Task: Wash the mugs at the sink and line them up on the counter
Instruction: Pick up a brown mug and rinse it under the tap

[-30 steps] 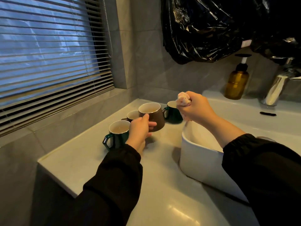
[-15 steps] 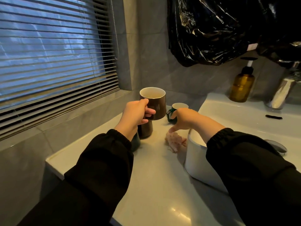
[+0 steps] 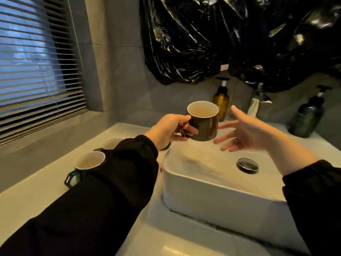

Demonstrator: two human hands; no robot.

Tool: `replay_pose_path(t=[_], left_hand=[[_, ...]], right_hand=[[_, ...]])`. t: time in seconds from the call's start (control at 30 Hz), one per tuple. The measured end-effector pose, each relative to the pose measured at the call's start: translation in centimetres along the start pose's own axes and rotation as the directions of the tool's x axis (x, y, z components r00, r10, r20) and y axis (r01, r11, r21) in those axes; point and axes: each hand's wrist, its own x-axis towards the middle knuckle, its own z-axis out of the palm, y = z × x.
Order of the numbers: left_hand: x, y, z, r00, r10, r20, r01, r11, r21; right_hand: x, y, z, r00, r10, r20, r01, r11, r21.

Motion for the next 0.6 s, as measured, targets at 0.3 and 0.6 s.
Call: replay_pose_path(t=[0.3, 0.6], left_hand=[[5.1, -0.3, 8.6, 0.892, 0.132, 0.432, -0.325, 0.851, 0.411], [9.6, -2.0, 12.9, 0.841, 0.270, 0.469, -0.540, 0.362, 0.760]], right_hand=[[-1.2, 4.4, -8.6, 0.990, 0.138, -0.009, -0.131, 0.956, 0.261], [1.8, 6.4, -10.9, 0.970, 0.080, -0.230, 0.023, 0.910, 0.414]])
